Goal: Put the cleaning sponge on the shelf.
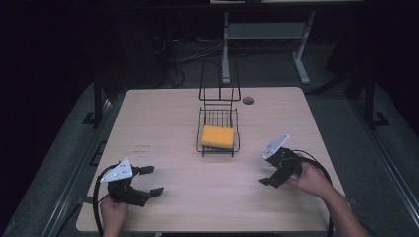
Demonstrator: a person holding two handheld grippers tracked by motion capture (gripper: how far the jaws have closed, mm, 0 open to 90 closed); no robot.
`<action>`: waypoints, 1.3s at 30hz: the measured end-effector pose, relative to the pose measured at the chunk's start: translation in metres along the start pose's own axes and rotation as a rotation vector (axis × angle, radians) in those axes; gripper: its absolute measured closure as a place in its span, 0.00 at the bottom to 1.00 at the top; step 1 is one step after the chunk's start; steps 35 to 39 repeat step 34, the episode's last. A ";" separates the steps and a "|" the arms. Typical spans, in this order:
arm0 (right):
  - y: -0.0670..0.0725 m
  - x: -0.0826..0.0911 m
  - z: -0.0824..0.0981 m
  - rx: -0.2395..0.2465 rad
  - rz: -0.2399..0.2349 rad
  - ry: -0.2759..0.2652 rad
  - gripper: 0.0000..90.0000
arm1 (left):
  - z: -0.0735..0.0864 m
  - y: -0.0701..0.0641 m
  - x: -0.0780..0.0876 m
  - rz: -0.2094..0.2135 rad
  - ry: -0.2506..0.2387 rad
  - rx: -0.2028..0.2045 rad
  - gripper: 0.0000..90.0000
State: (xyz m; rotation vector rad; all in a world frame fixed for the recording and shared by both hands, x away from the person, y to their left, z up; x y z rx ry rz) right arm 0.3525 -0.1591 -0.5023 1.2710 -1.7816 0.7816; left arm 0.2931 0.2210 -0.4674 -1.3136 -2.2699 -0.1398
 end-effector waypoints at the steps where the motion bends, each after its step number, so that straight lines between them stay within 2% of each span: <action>1: 0.000 0.002 0.002 -0.005 0.004 0.002 0.16 | 0.000 0.000 0.000 0.000 0.001 -0.003 0.16; 24: 0.007 0.008 0.028 -0.039 0.020 0.008 0.17 | 0.000 -0.001 -0.001 0.002 0.008 -0.005 0.16; 30: 0.014 0.012 0.034 -0.044 0.035 0.005 0.16 | 0.000 -0.002 -0.002 0.003 0.008 -0.007 0.16; 34: 0.027 0.017 0.032 -0.020 0.065 -0.007 0.17 | 0.001 -0.002 -0.003 -0.005 0.016 -0.008 0.16; 39: 0.027 0.017 0.032 -0.020 0.065 -0.007 0.17 | 0.001 -0.002 -0.003 -0.005 0.016 -0.008 0.16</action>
Point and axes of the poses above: each handheld gripper's, and its own axes: x roughly backward along the jaws, z roughly out of its underside, y roughly to its left, the point moved 8 cm from there along -x, roughly forward along the jaws, and after that the axes turned 4 degrees about x, right-handed, at the moved point
